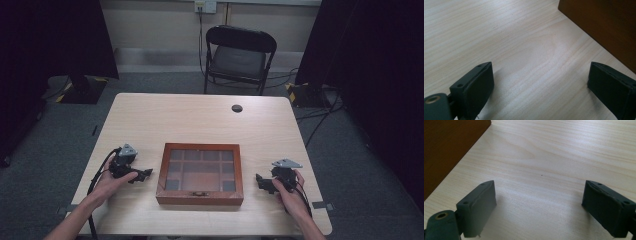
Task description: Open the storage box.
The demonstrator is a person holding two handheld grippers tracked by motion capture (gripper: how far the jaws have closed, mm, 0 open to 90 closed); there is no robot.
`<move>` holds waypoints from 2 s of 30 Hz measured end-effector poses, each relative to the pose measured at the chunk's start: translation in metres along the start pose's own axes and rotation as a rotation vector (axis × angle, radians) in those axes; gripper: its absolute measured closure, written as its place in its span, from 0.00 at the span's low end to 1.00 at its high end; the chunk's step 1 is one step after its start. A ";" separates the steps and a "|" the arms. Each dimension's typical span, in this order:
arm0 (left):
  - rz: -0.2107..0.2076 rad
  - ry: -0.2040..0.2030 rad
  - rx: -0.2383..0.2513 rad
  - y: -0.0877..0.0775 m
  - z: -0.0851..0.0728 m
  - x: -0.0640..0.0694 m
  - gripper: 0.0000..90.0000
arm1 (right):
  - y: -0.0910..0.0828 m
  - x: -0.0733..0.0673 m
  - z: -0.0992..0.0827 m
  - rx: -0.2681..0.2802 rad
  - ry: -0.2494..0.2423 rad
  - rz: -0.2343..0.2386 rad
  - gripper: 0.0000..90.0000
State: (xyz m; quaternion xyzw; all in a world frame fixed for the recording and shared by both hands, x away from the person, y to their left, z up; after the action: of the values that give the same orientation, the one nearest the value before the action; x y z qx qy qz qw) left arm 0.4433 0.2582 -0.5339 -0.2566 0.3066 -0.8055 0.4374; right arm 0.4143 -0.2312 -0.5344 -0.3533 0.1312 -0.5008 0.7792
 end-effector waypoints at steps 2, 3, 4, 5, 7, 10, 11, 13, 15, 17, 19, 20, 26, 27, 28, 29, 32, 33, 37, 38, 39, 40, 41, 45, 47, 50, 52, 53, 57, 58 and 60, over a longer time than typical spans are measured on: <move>-0.006 0.000 -0.012 -0.001 0.001 0.000 0.08 | 0.000 0.000 0.000 0.000 0.000 0.000 0.12; 0.001 -0.002 -0.010 -0.001 0.001 0.000 0.09 | 0.000 0.000 0.000 0.000 -0.001 0.000 0.12; -0.002 -0.006 -0.005 -0.002 0.002 0.000 0.12 | 0.000 0.000 0.000 0.000 0.000 -0.001 0.12; -0.009 -0.003 -0.004 -0.003 0.003 0.000 0.18 | 0.000 0.000 0.000 0.000 0.000 -0.001 0.12; -0.024 -0.020 -0.009 -0.004 0.004 0.001 0.19 | 0.000 0.000 0.000 0.000 0.000 -0.001 0.12; -0.042 -0.013 0.001 -0.007 0.007 0.005 0.19 | 0.000 0.000 0.000 0.000 0.000 -0.001 0.12; -0.047 -0.009 0.005 -0.009 0.008 0.007 0.22 | 0.000 0.000 0.000 0.000 0.001 -0.001 0.12; -0.053 0.004 0.019 -0.012 0.012 0.011 0.24 | 0.000 0.000 0.000 -0.001 0.001 -0.001 0.12; -0.081 -0.003 0.033 -0.017 0.016 0.015 0.24 | 0.000 0.000 0.000 -0.001 0.000 -0.001 0.12; -0.093 0.006 0.045 -0.021 0.019 0.018 0.25 | 0.000 0.000 0.000 -0.001 0.000 -0.001 0.12; -0.109 0.011 0.061 -0.024 0.022 0.022 0.26 | 0.000 0.000 0.000 -0.001 0.001 -0.001 0.12; -0.110 0.012 0.070 -0.025 0.023 0.024 0.27 | 0.000 0.000 0.000 -0.001 0.001 -0.001 0.12; -0.146 0.018 0.081 -0.034 0.030 0.035 0.29 | 0.000 0.000 0.000 0.000 0.000 0.000 0.12; -0.145 0.019 0.085 -0.035 0.031 0.036 0.29 | 0.000 0.000 0.000 -0.001 0.000 -0.001 0.12; -0.160 0.017 0.088 -0.037 0.032 0.038 0.29 | 0.000 0.000 0.000 0.000 0.000 0.000 0.12; -0.182 0.007 0.097 -0.039 0.033 0.041 0.30 | 0.000 0.000 0.000 -0.001 0.000 -0.001 0.12; -0.205 0.018 0.121 -0.043 0.036 0.048 0.32 | 0.000 0.000 0.000 0.000 0.000 0.000 0.12; -0.220 0.023 0.125 -0.045 0.037 0.051 0.32 | 0.000 0.000 0.000 0.000 0.000 0.000 0.12; -0.253 0.047 0.134 -0.047 0.041 0.065 0.33 | 0.000 0.000 0.000 0.000 -0.004 0.003 0.12; -0.256 0.055 0.139 -0.048 0.042 0.068 0.33 | 0.000 0.000 0.000 0.000 -0.004 0.004 0.12; -0.264 0.064 0.142 -0.049 0.043 0.071 0.33 | 0.000 0.000 0.000 0.001 -0.005 0.004 0.12; -0.270 0.066 0.144 -0.050 0.043 0.075 0.33 | 0.000 0.000 0.000 0.001 -0.006 0.004 0.12; -0.268 0.082 0.144 -0.051 0.044 0.077 0.33 | 0.000 0.000 0.000 0.001 -0.006 0.004 0.12; -0.315 0.075 0.153 -0.052 0.047 0.090 0.38 | 0.000 0.001 0.000 0.001 -0.006 0.005 0.12; -0.331 0.072 0.153 -0.051 0.049 0.097 0.37 | 0.000 0.001 0.000 0.001 -0.006 0.005 0.12; -0.342 0.075 0.144 -0.048 0.053 0.107 0.35 | 0.000 0.001 0.000 0.000 -0.008 0.005 0.12; -0.350 0.088 0.139 -0.047 0.055 0.115 0.36 | 0.000 0.001 0.000 0.000 -0.008 0.005 0.12; -0.361 0.086 0.142 -0.047 0.057 0.119 0.36 | 0.000 0.001 0.000 0.000 -0.008 0.005 0.12; -0.400 0.097 0.150 -0.050 0.064 0.134 0.40 | 0.000 0.001 0.000 0.000 -0.007 0.005 0.12; -0.400 0.108 0.150 -0.050 0.065 0.138 0.41 | 0.000 0.001 0.000 0.000 -0.007 0.005 0.12; -0.419 0.124 0.144 -0.048 0.068 0.147 0.45 | 0.000 0.001 0.000 0.001 -0.008 0.005 0.12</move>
State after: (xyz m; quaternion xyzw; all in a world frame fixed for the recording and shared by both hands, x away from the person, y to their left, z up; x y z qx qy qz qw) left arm 0.3920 0.1339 -0.4318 -0.2326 0.2144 -0.9129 0.2579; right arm 0.4148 -0.2316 -0.5344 -0.3546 0.1289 -0.4975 0.7811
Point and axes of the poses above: each handheld gripper's, and its own axes: y roughly forward along the jaws, z roughly out of its top, x roughly to its right, the point moved 5 cm from there along y, roughly forward along the jaws, and after that the axes turned 11 degrees about -y, right-handed, at the moved point
